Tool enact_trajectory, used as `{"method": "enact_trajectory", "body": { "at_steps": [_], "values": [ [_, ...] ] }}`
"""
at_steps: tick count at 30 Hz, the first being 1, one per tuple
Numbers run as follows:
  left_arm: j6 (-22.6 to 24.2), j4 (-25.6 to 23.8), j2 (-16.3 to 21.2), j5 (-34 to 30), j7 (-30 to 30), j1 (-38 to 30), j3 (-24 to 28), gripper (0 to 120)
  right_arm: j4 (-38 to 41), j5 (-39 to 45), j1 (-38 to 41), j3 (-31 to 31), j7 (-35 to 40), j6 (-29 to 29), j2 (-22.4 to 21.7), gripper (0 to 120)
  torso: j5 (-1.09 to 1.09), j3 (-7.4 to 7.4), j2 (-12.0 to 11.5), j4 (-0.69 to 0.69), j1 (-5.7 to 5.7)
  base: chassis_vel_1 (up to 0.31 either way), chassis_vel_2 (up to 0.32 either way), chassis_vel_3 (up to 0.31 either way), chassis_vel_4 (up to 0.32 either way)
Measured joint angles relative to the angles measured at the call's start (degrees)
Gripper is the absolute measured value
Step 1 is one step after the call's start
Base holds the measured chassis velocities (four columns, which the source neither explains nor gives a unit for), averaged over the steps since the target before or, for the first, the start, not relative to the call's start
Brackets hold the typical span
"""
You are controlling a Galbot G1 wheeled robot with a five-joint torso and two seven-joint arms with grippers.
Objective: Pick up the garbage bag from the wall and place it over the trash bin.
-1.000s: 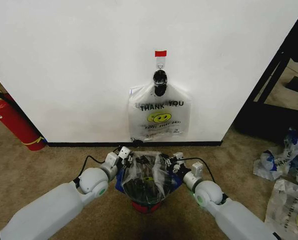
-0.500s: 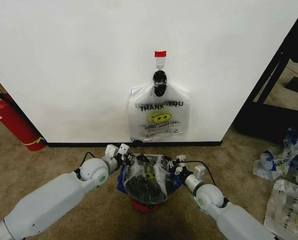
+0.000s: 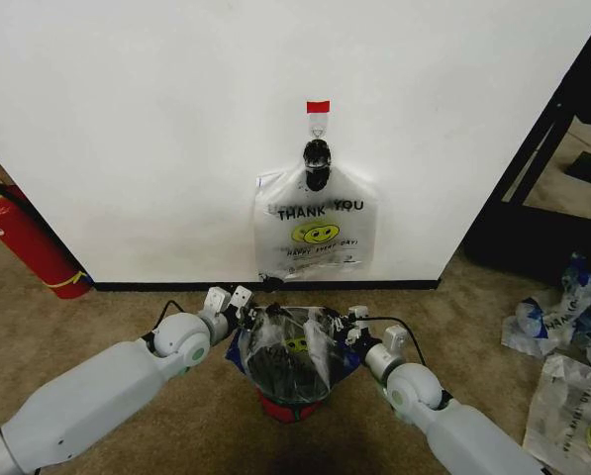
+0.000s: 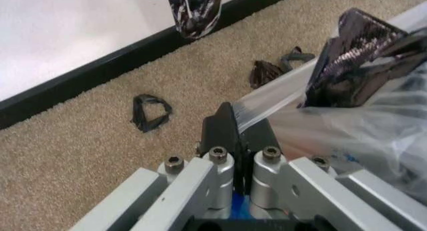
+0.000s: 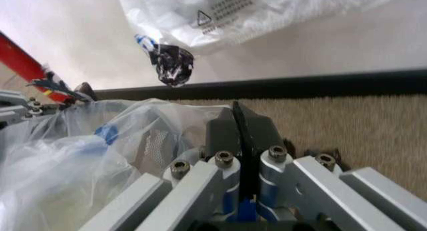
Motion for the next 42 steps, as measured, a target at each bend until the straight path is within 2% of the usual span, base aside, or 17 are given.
{"method": "enact_trajectory", "body": {
  "at_steps": [9,12,15,16,17,21,22,25,26,28,29,36,37,41,42],
  "values": [
    [0.7,-2.9,2.9,-1.8,0.6,3.7,-2.0,0,2.8,2.3,-2.0,1.8,1.3,-2.5,-2.5,0,0.03,0.02,0.0,0.03,0.0,0.0,0.0,0.0,0.0],
    [0.1,-3.2,2.8,-2.0,0.7,5.5,-3.4,0,3.4,2.9,-2.8,2.2,1.6,-2.8,-3.4,0,0.01,0.02,0.0,0.03,0.01,0.0,0.0,0.0,0.0],
    [-0.4,-3.4,2.4,-2.5,0.6,6.2,-4.3,0,3.7,3.2,-3.0,2.0,1.9,-3.1,-3.4,0,0.11,0.06,-0.1,0.0,0.03,0.0,0.0,0.0,0.0],
    [-0.6,-3.8,2.3,-2.9,0.5,6.5,-4.8,3,4.1,3.3,-2.9,2.1,2.2,-3.0,-3.4,0,0.07,0.04,0.0,0.04,0.02,0.0,0.0,0.0,0.0],
    [-0.8,-4.4,2.2,-3.1,0.4,6.9,-5.4,8,4.4,3.3,-2.9,2.1,2.3,-2.9,-3.4,0,0.0,0.03,0.0,0.01,0.02,0.0,0.0,0.0,0.0],
    [-1.2,-7.2,2.5,-3.2,0.0,9.0,-8.8,23,5.7,3.3,-3.4,2.7,3.1,-2.7,-3.6,1,0.04,0.02,0.0,0.01,0.02,0.0,0.0,0.0,0.0],
    [-1.2,-7.2,2.5,-3.2,0.0,9.0,-8.8,23,5.7,3.3,-3.4,2.7,3.1,-2.7,-3.6,1,0.04,0.02,0.0,0.01,0.02,0.0,0.0,0.0,0.0],
    [-1.1,-10.9,3.4,-2.3,-1.1,11.5,-12.5,34,7.6,3.3,-4.7,4.0,4.0,-2.6,-4.1,16,0.03,0.02,0.0,0.02,0.01,0.0,0.0,0.0,0.0],
    [-1.1,-11.5,3.5,-2.1,-1.3,11.9,-13.2,38,8.0,3.4,-4.9,4.3,4.1,-2.6,-4.2,18,0.03,0.02,0.0,0.02,0.01,0.0,0.0,0.0,0.0],
    [-0.7,-14.2,4.5,-1.8,-1.8,13.5,-15.5,50,9.4,3.5,-6.2,5.7,4.3,-2.6,-4.9,28,0.02,0.02,0.0,0.01,0.01,0.0,0.0,0.0,0.0],
    [-0.7,-14.2,4.5,-1.8,-1.8,13.5,-15.5,50,9.4,3.5,-6.2,5.7,4.3,-2.6,-4.9,28,0.02,0.02,0.0,0.01,0.01,0.0,0.0,0.0,0.0],
    [-0.6,-23.1,8.1,0.3,-4.0,22.3,-25.1,78,15.1,3.7,-13.5,14.3,5.9,-2.2,-8.6,58,0.03,0.01,0.0,0.01,0.01,0.0,0.0,0.0,0.0],
    [-0.6,-23.1,8.1,0.3,-4.0,22.3,-25.1,78,15.1,3.7,-13.5,14.3,5.9,-2.2,-8.6,58,0.03,0.01,0.0,0.01,0.01,0.0,0.0,0.0,0.0],
    [-2.7,-28.0,8.9,3.9,-6.5,29.0,-30.4,94,20.7,5.1,-19.2,20.8,6.9,-2.2,-10.3,75,0.04,0.01,0.0,0.01,0.0,0.0,0.0,0.0,0.0],
    [-2.9,-28.2,8.9,4.1,-6.7,29.3,-30.5,96,21.0,5.2,-19.5,21.1,7.0,-2.2,-10.4,75,0.04,0.01,0.0,0.01,0.0,0.0,0.0,0.0,0.0]
  ]
}}
